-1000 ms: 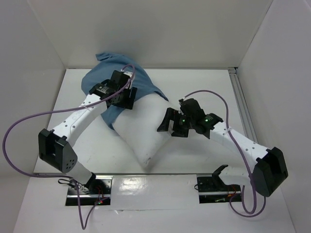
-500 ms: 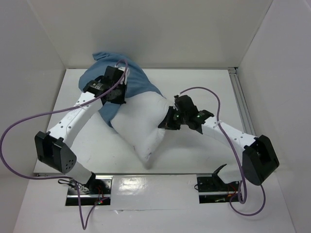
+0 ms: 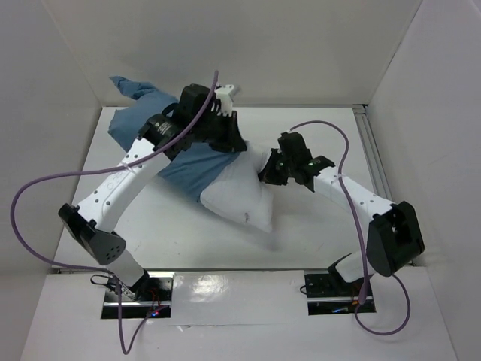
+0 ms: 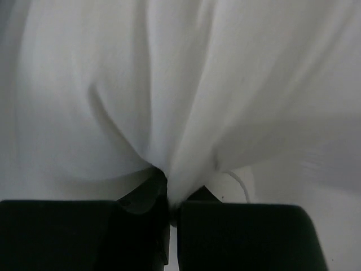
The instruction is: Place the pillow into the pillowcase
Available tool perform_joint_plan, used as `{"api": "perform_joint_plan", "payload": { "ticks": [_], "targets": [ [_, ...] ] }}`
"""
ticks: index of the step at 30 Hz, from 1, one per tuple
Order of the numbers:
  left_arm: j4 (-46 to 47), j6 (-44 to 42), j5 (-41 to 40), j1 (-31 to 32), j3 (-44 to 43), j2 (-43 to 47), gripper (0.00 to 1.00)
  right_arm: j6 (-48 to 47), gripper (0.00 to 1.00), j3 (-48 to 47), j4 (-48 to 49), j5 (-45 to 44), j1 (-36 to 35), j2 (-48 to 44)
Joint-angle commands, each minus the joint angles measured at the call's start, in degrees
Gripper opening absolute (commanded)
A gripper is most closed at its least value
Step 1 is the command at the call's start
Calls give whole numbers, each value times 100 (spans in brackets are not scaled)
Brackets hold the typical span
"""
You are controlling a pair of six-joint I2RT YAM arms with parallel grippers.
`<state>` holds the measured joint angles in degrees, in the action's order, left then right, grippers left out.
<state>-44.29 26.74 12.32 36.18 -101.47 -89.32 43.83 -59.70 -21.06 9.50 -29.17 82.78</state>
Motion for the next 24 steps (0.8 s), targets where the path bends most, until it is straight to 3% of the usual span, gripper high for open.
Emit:
{"api": "perform_joint_plan", "payload": {
  "ticks": [1,3,5,8,11,14,15,17,18,19,20,21,22,23,24],
  "targets": [
    [1205,674,2213,556,-1670,-269,0,195,0,-850,1123,291,-151,-569],
    [1003,605,2161,443,-2635,-735,0,196,0,-903,990,-8,-211,-972],
    [940,280,1829,276,-2746,-937,0,423,0,-500,1164,-518,-212,-1509],
    [1125,199,1546,-189,-2352,-1473,0,556,0,2,1525,-686,-98,-1451],
    [1125,270,2161,-393,-1992,-1861,0,478,0,2,1543,-1045,-45,-914],
    [1125,-98,1513,-393,-1368,-1598,3,424,0,116,1675,-1318,8,-650],
    [1046,-186,1145,-454,-1253,-1519,37,424,0,117,1675,-1319,60,-597],
    [705,-362,853,-454,-1182,-1309,73,372,1,117,1553,-943,183,-535],
    [529,-415,738,-454,-1260,-1307,83,267,12,117,1361,-941,183,-535],
    [301,-415,389,-454,-1470,-1220,92,179,45,117,1211,-871,183,-613],
    [-206,-485,159,-376,-1542,-1159,92,-13,58,56,1053,-871,183,-806],
    [-420,-486,-661,-280,-1542,-932,92,-120,65,55,738,-818,183,-938],
    [-561,-434,-1148,9,-1186,-755,87,-208,70,55,552,-818,183,-1079],
    [-615,-215,-1535,142,-869,-536,72,-400,79,55,350,-818,183,-1358],
    [-616,-48,-1870,265,-509,14,64,-472,82,55,-61,-818,123,-1501]
  ]
}}
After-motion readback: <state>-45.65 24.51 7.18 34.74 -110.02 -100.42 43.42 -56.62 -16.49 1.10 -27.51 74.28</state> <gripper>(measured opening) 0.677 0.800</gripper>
